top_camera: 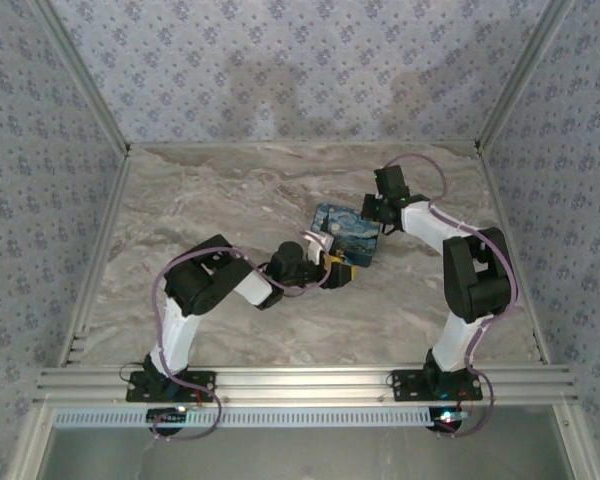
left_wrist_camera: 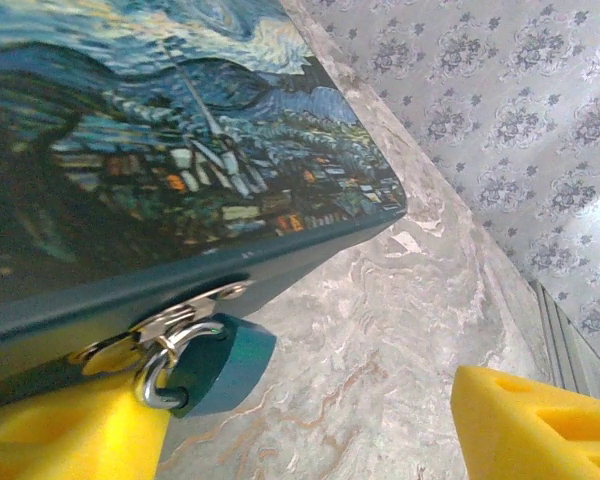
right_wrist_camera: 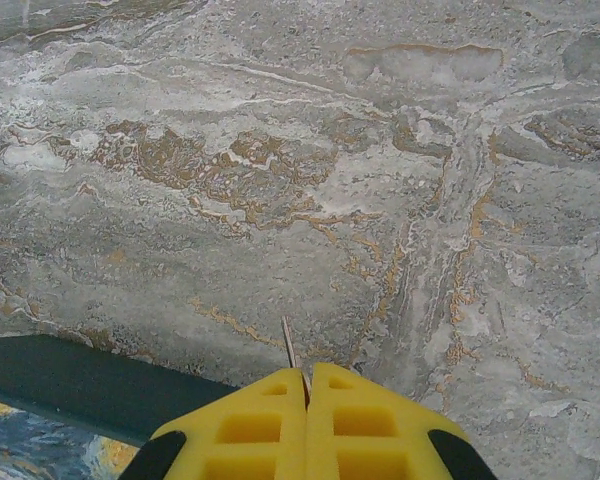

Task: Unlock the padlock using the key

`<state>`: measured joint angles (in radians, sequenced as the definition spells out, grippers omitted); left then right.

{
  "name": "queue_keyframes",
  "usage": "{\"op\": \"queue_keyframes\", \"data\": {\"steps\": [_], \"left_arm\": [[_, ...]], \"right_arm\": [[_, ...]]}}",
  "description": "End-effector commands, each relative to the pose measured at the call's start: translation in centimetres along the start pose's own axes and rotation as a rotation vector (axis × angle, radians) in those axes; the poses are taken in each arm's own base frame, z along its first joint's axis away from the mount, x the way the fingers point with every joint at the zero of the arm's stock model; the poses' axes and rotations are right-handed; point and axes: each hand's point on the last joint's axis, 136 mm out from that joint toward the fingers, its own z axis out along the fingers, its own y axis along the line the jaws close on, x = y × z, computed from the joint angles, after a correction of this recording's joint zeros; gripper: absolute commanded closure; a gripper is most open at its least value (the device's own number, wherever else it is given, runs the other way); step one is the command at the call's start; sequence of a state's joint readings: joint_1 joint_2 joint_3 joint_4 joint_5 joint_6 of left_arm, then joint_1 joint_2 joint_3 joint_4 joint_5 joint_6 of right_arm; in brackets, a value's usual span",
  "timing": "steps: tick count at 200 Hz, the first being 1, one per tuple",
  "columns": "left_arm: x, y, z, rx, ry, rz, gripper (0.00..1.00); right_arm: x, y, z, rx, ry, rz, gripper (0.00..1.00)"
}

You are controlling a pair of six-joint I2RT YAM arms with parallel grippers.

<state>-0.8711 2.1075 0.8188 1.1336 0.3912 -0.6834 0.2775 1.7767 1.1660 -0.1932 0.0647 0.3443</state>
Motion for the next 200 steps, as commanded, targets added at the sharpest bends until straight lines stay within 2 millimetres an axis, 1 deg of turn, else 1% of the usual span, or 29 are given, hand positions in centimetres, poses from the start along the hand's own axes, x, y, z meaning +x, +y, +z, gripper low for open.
{"op": "queue_keyframes", "data": {"steps": [1,16,31,57,79,120,140,149,172,200], "left_arm": [[0.5,0.5,0.0,-0.019,-0.011,-0.032,0.33],[-0.2,0.2,-0.9,-0.002,-0.066,-0.028,0.35],[-0.5,0.2,-1.7,0.005,-0.092,-0.031,0.36],[-0.5,0.1,-1.9,0.001,-0.099,-0.034,0.36],[-0.2,0.3,-1.4,-0.012,-0.083,-0.036,0.33],[1.3,-0.5,0.6,0.007,-0.009,-0.036,0.30],[1.8,-0.7,1.1,0.029,0.001,-0.066,0.30],[2.0,-0.6,0.9,0.022,-0.005,-0.069,0.30],[1.7,0.2,-0.2,-0.020,-0.043,-0.074,0.31],[1.7,0.5,-1.0,-0.040,-0.057,-0.083,0.33]], "right_arm": [[4.7,1.0,0.8,-0.023,0.162,-0.021,1.00],[4.8,0.9,0.9,-0.020,0.163,-0.021,1.00],[4.9,0.9,1.0,-0.023,0.165,-0.021,1.00],[4.9,1.0,1.0,-0.025,0.165,-0.020,1.00],[5.1,1.0,1.1,-0.028,0.167,-0.015,1.00],[5.4,1.5,1.2,-0.036,0.172,-0.014,1.00],[5.5,1.7,1.3,-0.037,0.172,-0.016,1.00],[5.4,1.7,1.2,-0.036,0.170,-0.017,1.00],[5.4,1.6,1.1,-0.035,0.169,-0.018,1.00],[5.5,1.6,1.1,-0.037,0.169,-0.018,1.00]]}}
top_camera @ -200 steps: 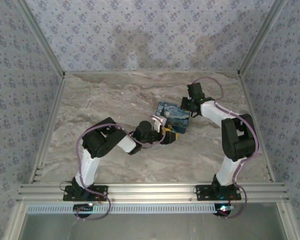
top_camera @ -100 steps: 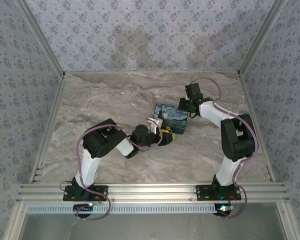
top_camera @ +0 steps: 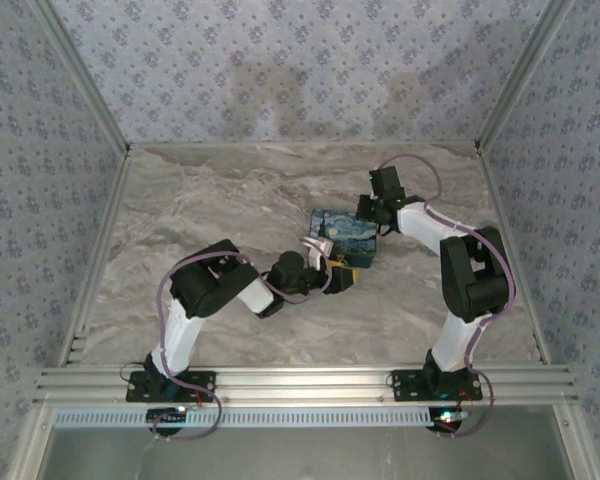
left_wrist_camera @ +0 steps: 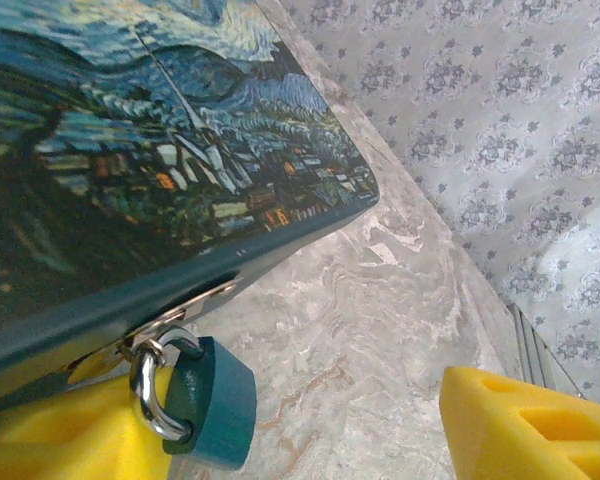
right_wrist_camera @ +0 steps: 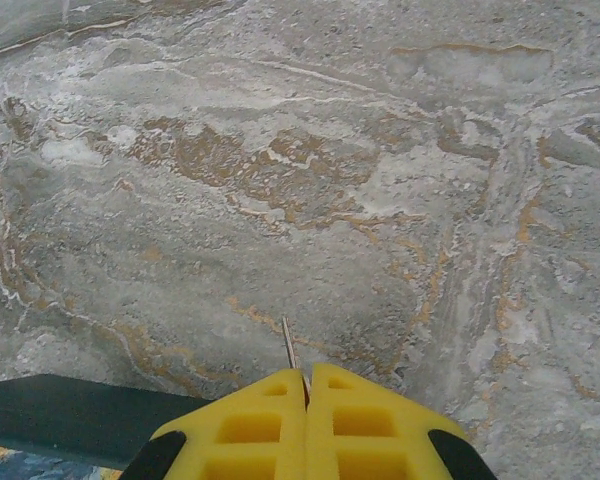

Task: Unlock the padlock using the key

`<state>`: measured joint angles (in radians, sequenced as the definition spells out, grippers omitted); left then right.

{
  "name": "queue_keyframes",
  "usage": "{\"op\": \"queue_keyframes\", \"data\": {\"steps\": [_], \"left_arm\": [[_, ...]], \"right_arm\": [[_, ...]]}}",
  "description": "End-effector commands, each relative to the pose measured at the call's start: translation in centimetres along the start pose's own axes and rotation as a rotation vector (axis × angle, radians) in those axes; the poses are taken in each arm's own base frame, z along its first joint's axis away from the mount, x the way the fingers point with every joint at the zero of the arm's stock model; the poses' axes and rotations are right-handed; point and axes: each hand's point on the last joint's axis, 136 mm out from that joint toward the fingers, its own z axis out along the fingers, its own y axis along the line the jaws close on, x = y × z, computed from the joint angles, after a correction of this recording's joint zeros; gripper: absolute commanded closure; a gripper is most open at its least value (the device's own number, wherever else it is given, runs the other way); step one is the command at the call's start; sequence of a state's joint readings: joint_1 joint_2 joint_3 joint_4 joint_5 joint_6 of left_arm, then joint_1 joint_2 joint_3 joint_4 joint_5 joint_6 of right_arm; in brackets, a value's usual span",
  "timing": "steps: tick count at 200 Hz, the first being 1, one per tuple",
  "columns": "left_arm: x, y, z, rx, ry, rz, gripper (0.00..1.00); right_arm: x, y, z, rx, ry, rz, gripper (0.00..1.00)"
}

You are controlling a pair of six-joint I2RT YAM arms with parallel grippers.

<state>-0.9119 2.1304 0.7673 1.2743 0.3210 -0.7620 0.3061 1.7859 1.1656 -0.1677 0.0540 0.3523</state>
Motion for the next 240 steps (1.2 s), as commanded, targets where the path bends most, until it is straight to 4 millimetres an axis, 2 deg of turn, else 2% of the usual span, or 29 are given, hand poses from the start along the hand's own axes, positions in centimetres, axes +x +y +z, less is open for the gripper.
{"op": "queue_keyframes", "data": {"steps": [1,24,78,111,131,172,219,240], "left_arm": [[0.9,1.5,-0.8,-0.058,0.005,-0.033,0.34],[0.8,1.9,-0.7,-0.070,0.008,-0.051,0.43],[0.8,3.9,-0.9,-0.131,0.024,-0.101,0.54],[1.0,3.3,-0.1,-0.095,0.040,-0.118,0.48],[1.3,2.7,0.4,-0.080,0.045,-0.111,0.40],[1.2,3.4,-0.1,-0.100,0.032,-0.125,0.48],[0.9,4.7,-2.0,-0.156,-0.029,-0.144,0.48],[0.8,5.0,-2.6,-0.167,-0.047,-0.153,0.52]], "right_arm": [[5.3,0.1,0.8,-0.005,0.175,-0.001,1.00],[5.3,0.2,0.7,-0.005,0.175,-0.002,1.00],[5.1,0.2,0.5,-0.004,0.171,-0.008,1.00],[5.4,0.7,0.6,-0.026,0.175,0.010,1.00],[5.8,1.1,0.7,-0.033,0.180,0.016,1.00],[5.5,1.0,0.6,-0.026,0.176,0.010,1.00],[5.5,1.0,0.5,-0.029,0.174,0.017,1.00],[5.6,1.1,0.5,-0.030,0.171,0.014,1.00]]}}
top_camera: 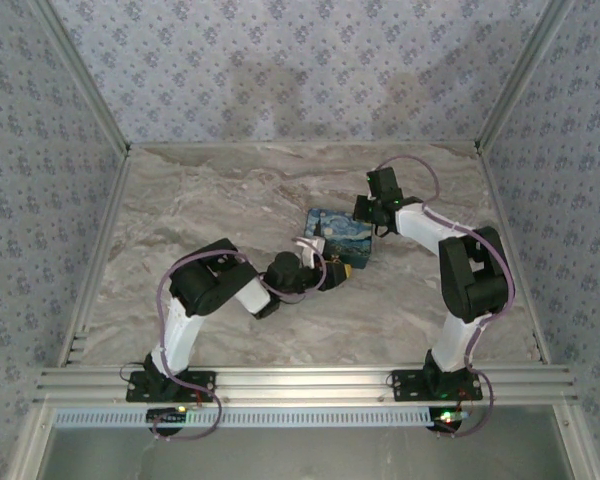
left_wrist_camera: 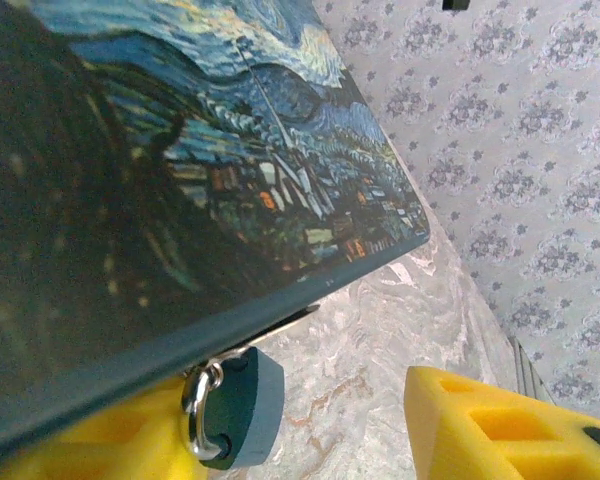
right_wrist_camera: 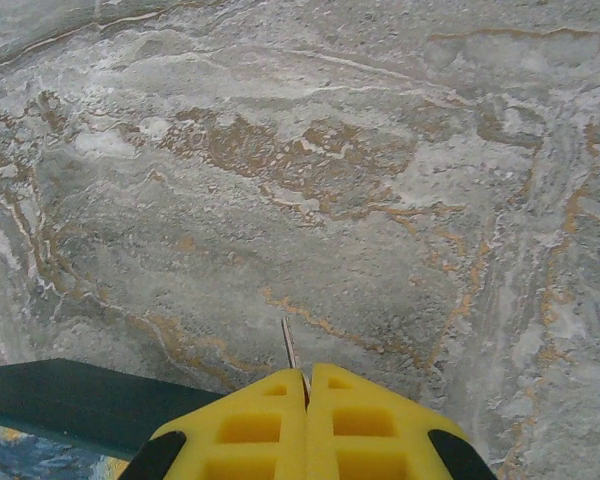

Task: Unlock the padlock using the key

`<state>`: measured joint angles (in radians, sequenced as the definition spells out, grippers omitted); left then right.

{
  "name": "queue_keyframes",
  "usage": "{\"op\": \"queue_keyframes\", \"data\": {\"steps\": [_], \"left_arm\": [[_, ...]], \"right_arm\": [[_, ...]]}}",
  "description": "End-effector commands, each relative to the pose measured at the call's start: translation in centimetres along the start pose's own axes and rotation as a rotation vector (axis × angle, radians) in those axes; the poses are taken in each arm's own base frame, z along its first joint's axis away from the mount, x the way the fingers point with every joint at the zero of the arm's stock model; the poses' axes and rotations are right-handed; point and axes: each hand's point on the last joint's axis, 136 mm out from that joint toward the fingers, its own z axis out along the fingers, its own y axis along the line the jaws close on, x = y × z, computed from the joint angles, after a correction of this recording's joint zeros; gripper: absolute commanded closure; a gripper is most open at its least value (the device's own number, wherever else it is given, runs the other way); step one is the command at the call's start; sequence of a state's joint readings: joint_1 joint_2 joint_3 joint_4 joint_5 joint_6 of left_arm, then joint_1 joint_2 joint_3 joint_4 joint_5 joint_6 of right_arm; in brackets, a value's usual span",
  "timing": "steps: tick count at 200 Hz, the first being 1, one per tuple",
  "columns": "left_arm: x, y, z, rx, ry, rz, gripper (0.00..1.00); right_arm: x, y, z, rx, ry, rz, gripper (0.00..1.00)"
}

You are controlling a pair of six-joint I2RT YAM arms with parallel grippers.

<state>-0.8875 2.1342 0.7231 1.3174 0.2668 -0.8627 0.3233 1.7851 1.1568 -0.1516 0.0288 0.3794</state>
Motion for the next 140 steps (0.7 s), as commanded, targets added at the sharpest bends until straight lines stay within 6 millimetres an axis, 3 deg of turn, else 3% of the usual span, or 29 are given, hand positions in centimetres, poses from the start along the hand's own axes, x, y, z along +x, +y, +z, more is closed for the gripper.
{"op": "queue_keyframes", "data": {"steps": [1,54,86,140], "left_arm": [[1.1,3.3,-1.3,-0.112,0.003,-0.044,0.53],[1.4,4.5,-2.0,-0.153,0.006,-0.060,0.58],[3.0,2.7,-0.9,-0.100,0.057,-0.046,0.50],[4.0,2.9,-0.6,-0.118,0.070,-0.061,0.38]], "right_arm": [[5.2,-0.2,0.5,0.008,0.167,0.005,1.00],[5.3,-0.1,0.5,0.008,0.167,0.013,1.00],[5.6,0.2,0.6,-0.001,0.168,0.018,1.00],[5.8,0.2,0.6,0.001,0.169,0.015,1.00]]}}
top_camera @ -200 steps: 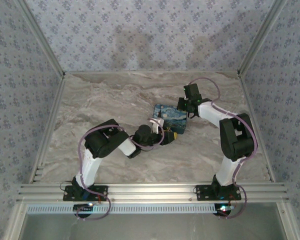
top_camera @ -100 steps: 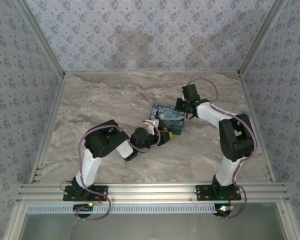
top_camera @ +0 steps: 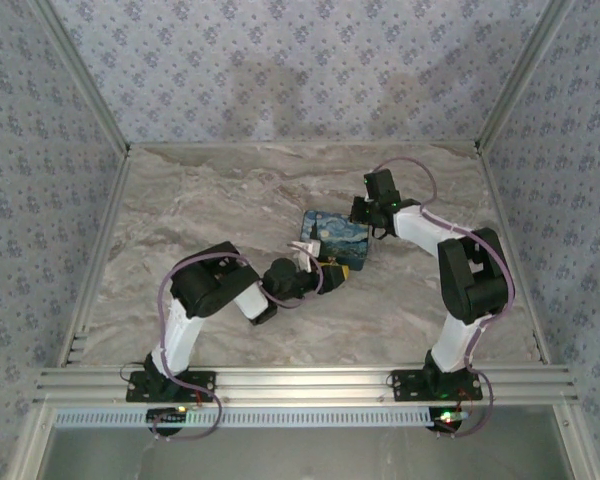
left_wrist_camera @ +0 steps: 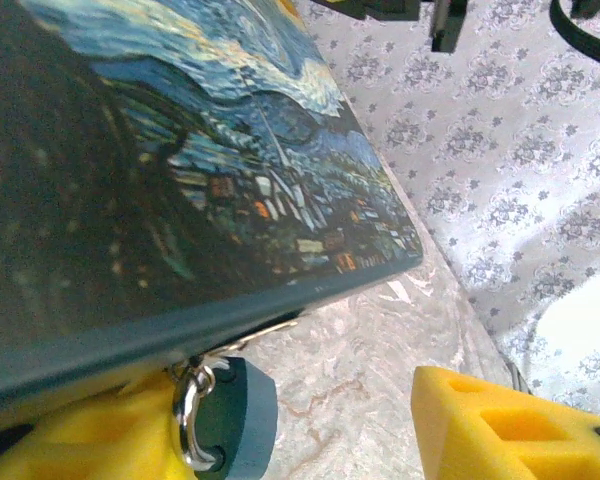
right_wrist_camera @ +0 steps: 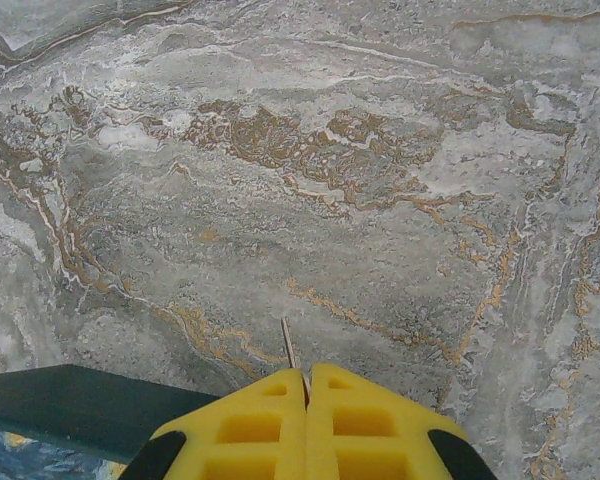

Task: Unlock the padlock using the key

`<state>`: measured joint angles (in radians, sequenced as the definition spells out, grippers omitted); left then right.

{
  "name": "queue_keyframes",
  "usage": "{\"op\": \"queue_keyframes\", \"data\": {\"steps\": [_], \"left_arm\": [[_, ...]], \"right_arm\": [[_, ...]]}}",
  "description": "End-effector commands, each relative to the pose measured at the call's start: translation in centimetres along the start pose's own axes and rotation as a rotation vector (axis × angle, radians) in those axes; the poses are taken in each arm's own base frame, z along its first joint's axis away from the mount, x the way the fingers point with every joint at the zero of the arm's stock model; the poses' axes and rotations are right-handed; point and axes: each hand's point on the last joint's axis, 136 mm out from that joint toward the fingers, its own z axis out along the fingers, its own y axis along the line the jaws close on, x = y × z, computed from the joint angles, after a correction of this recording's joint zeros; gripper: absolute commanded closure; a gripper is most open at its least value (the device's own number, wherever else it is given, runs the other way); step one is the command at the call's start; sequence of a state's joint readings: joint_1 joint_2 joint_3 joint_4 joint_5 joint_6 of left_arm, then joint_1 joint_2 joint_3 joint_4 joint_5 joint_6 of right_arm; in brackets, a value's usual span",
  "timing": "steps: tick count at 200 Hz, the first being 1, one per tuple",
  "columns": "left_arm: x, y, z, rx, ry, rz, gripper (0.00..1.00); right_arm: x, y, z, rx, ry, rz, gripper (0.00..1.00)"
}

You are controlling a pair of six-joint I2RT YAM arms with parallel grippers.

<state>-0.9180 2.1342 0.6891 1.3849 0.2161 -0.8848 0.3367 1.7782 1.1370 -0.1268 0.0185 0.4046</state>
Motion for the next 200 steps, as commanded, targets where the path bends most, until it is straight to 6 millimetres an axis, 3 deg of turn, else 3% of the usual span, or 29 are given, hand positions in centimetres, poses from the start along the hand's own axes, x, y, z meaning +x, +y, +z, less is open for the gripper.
{"op": "queue_keyframes", "data": {"steps": [1,33,84,123,200], "left_arm": [[3.6,3.7,-0.3,-0.130,0.105,-0.049,0.38],[3.3,4.3,-0.5,-0.155,0.089,-0.055,0.43],[5.0,4.2,-0.1,-0.143,0.117,-0.094,0.53],[4.7,5.6,-1.2,-0.189,0.089,-0.104,0.57],[3.6,7.2,-2.8,-0.241,0.059,-0.123,0.80]], "right_arm": [[5.4,-0.6,0.5,0.026,0.171,0.002,1.00],[5.3,-0.6,0.4,0.026,0.168,0.003,1.00],[5.2,-0.6,0.5,0.026,0.164,0.005,1.00],[5.3,-0.9,0.3,0.029,0.161,0.004,1.00],[5.2,-0.9,0.1,0.026,0.158,0.005,1.00]]}}
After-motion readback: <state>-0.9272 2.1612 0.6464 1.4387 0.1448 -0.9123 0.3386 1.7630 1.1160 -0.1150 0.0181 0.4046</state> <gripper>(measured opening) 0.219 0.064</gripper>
